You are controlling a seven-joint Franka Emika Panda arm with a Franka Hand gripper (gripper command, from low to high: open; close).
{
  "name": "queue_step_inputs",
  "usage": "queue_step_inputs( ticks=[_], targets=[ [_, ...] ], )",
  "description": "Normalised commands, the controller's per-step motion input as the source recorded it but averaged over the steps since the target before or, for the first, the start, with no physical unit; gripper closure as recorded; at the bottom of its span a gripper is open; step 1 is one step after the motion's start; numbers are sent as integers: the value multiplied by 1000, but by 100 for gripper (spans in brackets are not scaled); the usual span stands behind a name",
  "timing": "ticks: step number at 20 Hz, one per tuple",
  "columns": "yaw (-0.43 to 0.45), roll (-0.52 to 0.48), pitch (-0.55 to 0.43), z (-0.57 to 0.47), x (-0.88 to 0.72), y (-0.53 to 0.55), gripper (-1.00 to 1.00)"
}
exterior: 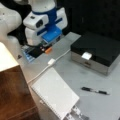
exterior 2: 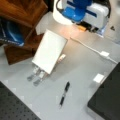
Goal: Open the box. Pick up the pen. Place the pen in the box. Pick up the book. Place the book on the shelf.
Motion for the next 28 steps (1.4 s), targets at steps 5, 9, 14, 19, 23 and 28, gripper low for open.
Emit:
queue_step_inputs(
  ticks=[5,9,14,19,23,28],
  targets=[
    [-36,-98,123,15,44,119,-100],
    [-116,-105,147,29,158,339,-100],
    [-127,-39,246,38,302,499,-100],
    [32,150,254,65,492,412,-100],
    [60,410,237,68,513,90,-100],
    [-60,385,132,-29,440,-44,-100]
  ],
)
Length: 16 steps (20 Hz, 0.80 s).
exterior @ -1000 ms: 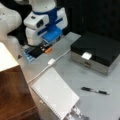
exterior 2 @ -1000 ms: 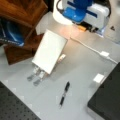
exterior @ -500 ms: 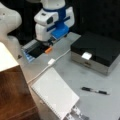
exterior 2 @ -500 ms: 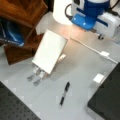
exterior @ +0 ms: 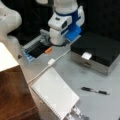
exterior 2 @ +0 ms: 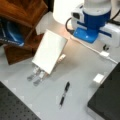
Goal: Open the box. Pick up the pen. Place the pen in the box. Pick up the book. Place the book on the shelf.
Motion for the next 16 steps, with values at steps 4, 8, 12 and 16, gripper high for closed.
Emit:
queue_step_inputs(
  ticks=[4,8,12,16],
  targets=[
    [-87,269,34,-173,405,39,-100],
    [-59,271,-22,-222,327,127,-100],
    [-16,368,-86,-272,205,141,-100],
    [22,569,-170,-290,26,57,-100]
  ],
)
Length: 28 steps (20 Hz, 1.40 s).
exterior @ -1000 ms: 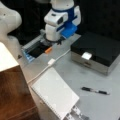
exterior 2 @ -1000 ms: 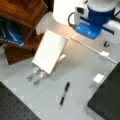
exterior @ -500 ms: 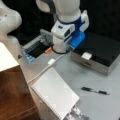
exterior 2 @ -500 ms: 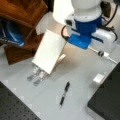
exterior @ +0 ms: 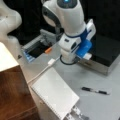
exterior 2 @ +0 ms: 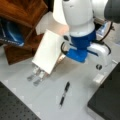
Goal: Open the box. Pick up the pen. Place the pen in the box. Pick up the book. Place the book on the shelf.
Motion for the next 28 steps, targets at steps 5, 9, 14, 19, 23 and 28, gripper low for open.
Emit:
queue_step_inputs(
  ticks=[5,9,14,19,23,28],
  targets=[
    [-19,467,-167,-292,-89,-16,-100],
    [-76,296,-134,-233,-119,40,-100],
    [-144,254,-117,-194,-106,162,-100],
    [-151,201,-112,-194,-132,214,-100],
    [-130,230,-149,-164,-179,152,-100],
    [-100,231,-135,-145,-209,80,-100]
  ],
)
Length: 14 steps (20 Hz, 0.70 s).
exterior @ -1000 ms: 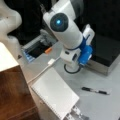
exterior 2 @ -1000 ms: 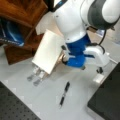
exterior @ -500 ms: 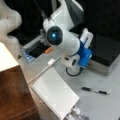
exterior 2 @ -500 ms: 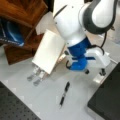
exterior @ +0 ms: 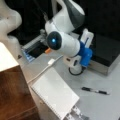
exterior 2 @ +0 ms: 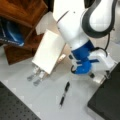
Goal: Open the box. Pick up the pen. Place the pen in the box. Pick up the book. Place the book on the shelf.
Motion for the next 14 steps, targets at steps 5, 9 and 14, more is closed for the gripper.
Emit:
queue_step_inputs(
  ticks=[5,9,14],
  targets=[
    [-83,230,-124,-157,-136,-2,-100],
    [-81,199,-99,-177,-46,-46,-100],
    [-85,237,-100,-141,-13,-55,-100]
  ],
)
